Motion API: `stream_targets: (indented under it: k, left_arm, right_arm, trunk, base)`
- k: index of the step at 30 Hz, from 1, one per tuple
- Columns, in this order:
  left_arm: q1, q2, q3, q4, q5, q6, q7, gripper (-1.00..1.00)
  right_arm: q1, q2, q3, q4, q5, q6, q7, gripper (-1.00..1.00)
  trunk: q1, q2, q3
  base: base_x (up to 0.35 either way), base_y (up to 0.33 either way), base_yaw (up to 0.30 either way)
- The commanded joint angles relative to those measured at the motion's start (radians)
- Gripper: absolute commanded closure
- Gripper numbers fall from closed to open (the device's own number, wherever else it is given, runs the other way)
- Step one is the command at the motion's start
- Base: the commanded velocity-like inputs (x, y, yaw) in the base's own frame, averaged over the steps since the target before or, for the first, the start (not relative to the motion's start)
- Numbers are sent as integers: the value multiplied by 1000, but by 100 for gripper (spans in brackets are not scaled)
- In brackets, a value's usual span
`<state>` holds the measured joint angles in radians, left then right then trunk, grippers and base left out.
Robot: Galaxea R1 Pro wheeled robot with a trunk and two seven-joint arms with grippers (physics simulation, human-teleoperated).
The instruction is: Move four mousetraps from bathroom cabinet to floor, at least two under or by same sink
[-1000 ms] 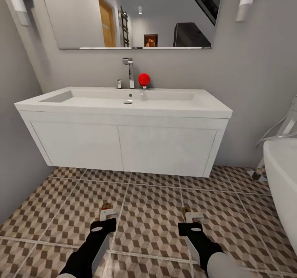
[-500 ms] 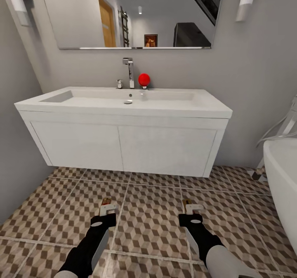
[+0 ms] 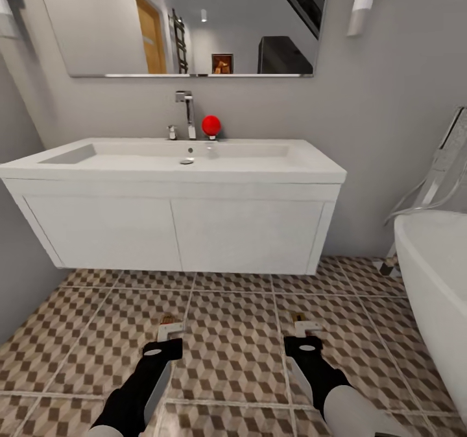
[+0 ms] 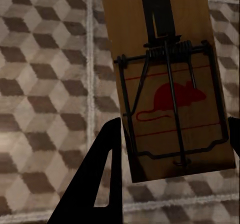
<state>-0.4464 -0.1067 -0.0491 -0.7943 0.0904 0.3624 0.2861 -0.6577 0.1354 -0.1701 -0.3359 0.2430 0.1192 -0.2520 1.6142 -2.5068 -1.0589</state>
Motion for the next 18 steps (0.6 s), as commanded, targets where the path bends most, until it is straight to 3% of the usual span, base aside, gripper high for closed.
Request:
stream_targets:
  k: [1,4,10,18]
  left_arm:
    - [0,1,-4,-2,6,6,7,100]
    - [0,1,-3,-3,6,5,7,100]
    - [0,1,-3,0,7,4,7,100]
    - [0,10,2,9,13,-4,7,100]
  right_arm:
    - [0,1,-5,-2,8,7,-7,100]
    - [0,1,-5,-2,7,6,-40,100]
    - [0,1,-4,-2,7,0,-37,100]
    - [0,0,-1,4,8,-6,-33,100]
  trunk:
    - [0,0,-1]
    - [0,0,-1]
    - [0,0,-1]
    - [0,0,-1]
  base:
    - [0,0,-283]
    - [0,0,-286]
    - [6,0,-164]
    - [246,0,-15]
